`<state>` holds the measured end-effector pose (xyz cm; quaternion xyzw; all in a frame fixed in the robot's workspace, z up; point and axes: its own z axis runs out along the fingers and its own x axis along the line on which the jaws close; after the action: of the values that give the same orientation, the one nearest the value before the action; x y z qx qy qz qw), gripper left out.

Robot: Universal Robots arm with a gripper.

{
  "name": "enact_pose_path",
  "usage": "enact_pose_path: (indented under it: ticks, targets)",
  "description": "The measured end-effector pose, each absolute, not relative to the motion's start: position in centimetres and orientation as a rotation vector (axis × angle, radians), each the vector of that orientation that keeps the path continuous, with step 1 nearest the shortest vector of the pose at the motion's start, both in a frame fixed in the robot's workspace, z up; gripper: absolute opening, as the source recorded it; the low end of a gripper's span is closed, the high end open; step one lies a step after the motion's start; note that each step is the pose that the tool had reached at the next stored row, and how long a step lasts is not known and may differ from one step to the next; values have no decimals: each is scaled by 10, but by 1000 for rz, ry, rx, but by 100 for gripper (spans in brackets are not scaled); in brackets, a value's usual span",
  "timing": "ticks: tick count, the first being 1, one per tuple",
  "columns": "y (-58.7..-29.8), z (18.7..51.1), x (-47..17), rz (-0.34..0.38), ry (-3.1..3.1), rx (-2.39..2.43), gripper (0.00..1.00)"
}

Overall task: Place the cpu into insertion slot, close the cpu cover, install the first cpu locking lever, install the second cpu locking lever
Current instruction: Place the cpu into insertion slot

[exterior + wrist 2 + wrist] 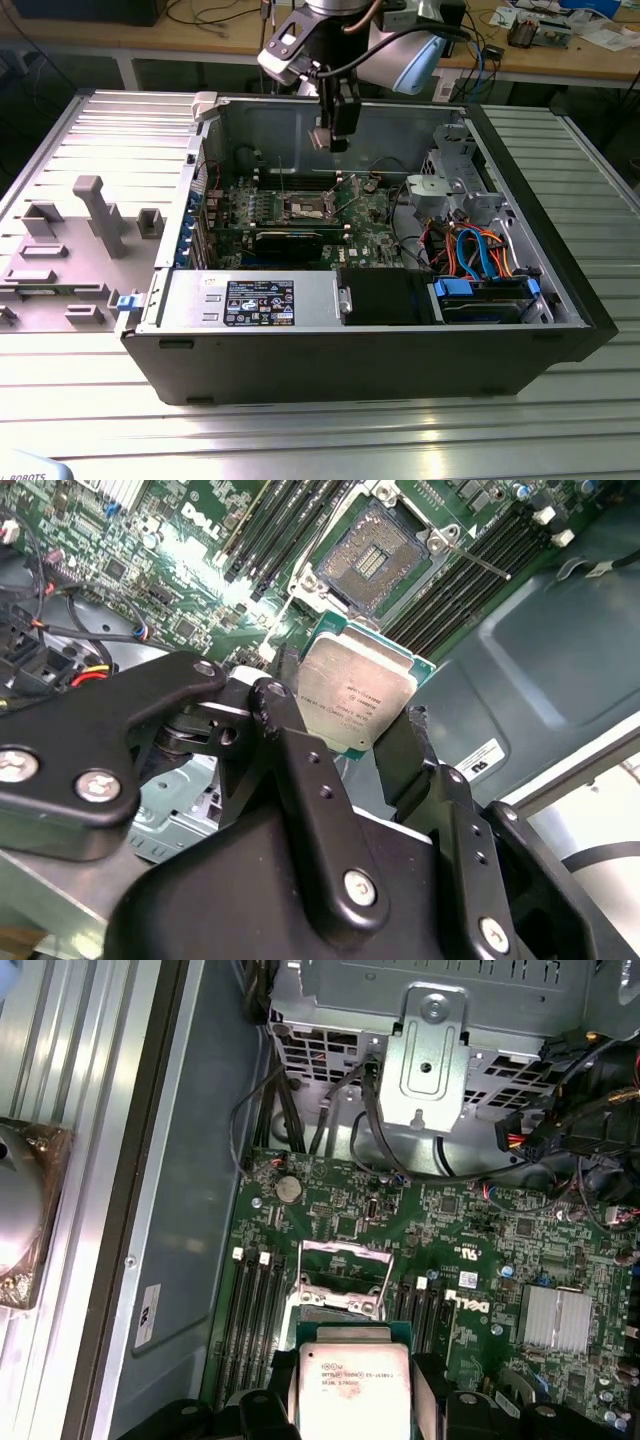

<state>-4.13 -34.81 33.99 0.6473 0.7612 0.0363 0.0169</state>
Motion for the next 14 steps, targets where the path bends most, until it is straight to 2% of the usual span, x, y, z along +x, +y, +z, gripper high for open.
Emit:
enact_pose_path:
  ticks: [14]
  targets:
    - [-348, 339, -41, 113, 2363, 2016, 54]
